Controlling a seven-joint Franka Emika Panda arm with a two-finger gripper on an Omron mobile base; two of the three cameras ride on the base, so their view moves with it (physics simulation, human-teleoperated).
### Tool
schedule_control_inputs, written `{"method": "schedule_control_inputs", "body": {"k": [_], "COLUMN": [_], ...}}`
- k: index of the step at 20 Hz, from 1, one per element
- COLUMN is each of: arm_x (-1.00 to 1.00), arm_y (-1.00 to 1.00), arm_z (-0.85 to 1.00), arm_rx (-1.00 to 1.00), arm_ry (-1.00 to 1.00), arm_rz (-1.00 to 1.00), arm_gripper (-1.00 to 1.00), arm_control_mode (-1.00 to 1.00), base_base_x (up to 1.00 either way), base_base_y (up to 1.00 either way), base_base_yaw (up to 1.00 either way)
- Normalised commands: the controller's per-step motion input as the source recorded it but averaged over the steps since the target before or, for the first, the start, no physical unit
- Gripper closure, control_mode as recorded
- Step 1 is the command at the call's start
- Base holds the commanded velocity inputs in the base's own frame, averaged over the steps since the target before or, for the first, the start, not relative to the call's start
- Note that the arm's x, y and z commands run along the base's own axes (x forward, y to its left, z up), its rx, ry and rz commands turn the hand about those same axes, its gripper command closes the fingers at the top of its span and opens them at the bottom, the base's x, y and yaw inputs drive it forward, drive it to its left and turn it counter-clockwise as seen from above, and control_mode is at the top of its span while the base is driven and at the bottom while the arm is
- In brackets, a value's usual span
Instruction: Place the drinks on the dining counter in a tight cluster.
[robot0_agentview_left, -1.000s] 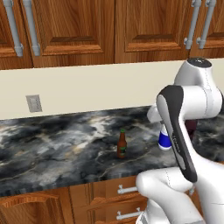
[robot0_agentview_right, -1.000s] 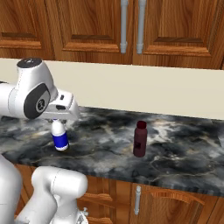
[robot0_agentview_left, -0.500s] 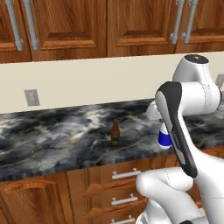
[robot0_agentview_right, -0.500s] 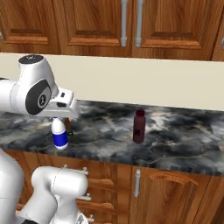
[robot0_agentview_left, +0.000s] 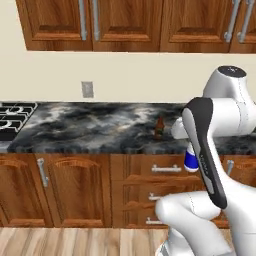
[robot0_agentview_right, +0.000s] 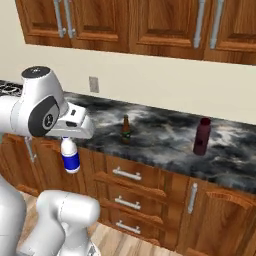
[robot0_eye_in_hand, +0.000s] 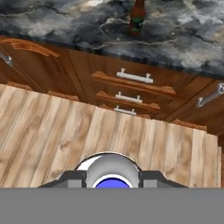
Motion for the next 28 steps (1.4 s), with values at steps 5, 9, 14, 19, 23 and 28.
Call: {"method": "schedule_control_inputs", "body": {"k": [5, 9, 14, 19, 23, 28], "arm_x": [0.0, 0.0, 0.0, 0.0, 0.0, 0.0], "arm_y": [0.0, 0.0, 0.0, 0.0, 0.0, 0.0], "arm_z": [0.0, 0.0, 0.0, 0.0, 0.0, 0.0], "arm_rx": [0.0, 0.0, 0.0, 0.0, 0.0, 0.0], "arm_ry": [0.0, 0.0, 0.0, 0.0, 0.0, 0.0], "arm_rz": [0.0, 0.0, 0.0, 0.0, 0.0, 0.0], "arm_gripper": [1.0, 1.0, 1.0, 1.0, 1.0, 1.0], "arm_control_mode": [1.0, 1.0, 1.0, 1.0, 1.0, 1.0], "base_base_x": [0.0, 0.0, 0.0, 0.0, 0.0, -0.02], "base_base_y": [0.21, 0.06, 0.02, 0.02, 0.08, 0.01], "base_base_yaw": [1.0, 1.0, 1.0, 1.0, 1.0, 0.94]}}
